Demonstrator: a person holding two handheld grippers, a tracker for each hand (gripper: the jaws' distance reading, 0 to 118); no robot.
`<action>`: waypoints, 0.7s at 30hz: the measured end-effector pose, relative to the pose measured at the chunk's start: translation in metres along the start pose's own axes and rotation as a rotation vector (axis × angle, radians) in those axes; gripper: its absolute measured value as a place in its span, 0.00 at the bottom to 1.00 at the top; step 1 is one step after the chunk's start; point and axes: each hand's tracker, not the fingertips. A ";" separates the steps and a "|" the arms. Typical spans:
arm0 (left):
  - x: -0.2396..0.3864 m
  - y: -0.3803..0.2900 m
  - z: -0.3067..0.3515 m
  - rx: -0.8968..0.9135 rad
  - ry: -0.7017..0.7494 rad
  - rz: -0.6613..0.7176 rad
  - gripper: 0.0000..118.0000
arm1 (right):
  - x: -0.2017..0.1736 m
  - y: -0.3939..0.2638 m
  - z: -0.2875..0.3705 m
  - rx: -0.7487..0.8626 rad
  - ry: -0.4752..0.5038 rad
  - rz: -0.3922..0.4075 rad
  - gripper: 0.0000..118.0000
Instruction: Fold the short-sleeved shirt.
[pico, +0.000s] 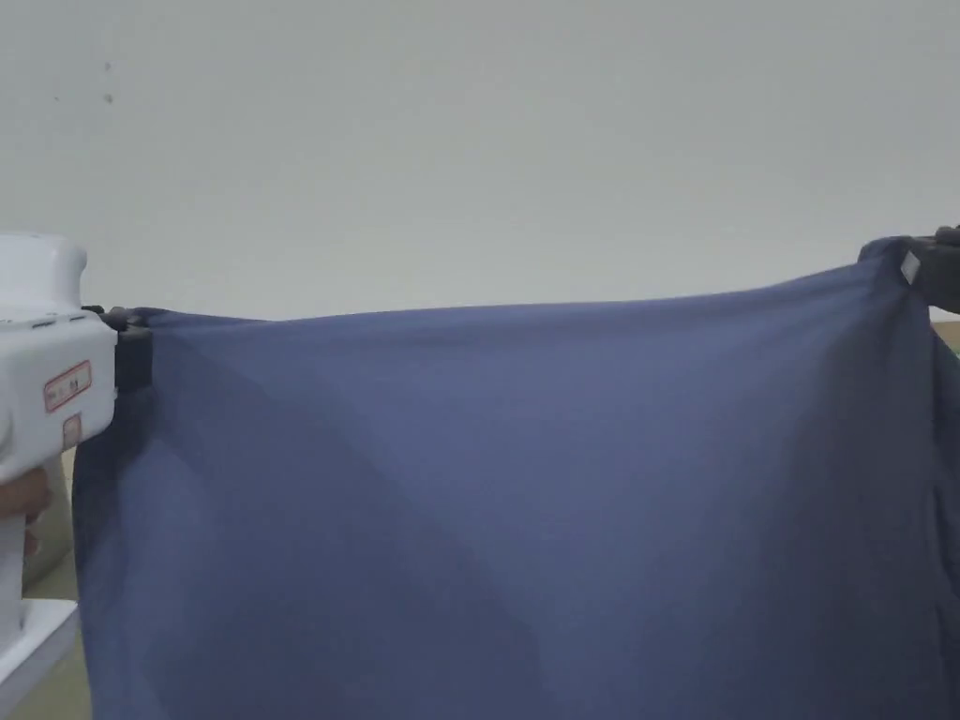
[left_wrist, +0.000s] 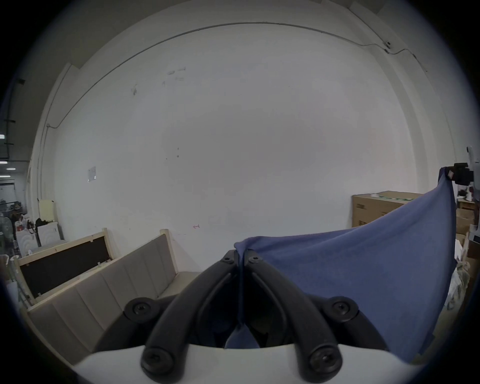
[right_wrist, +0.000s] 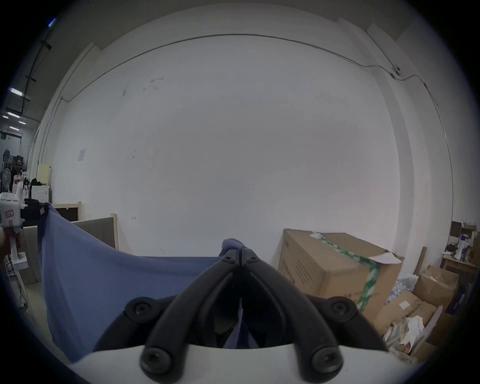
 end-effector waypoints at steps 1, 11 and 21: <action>-0.001 0.003 -0.018 -0.007 0.011 -0.001 0.02 | -0.006 0.004 -0.020 0.002 -0.002 0.000 0.00; 0.004 0.004 -0.180 -0.024 0.144 -0.034 0.02 | -0.041 -0.014 -0.179 0.015 -0.027 0.057 0.00; 0.036 -0.065 -0.264 -0.045 0.155 -0.126 0.02 | -0.037 -0.095 -0.268 -0.015 -0.060 0.010 0.00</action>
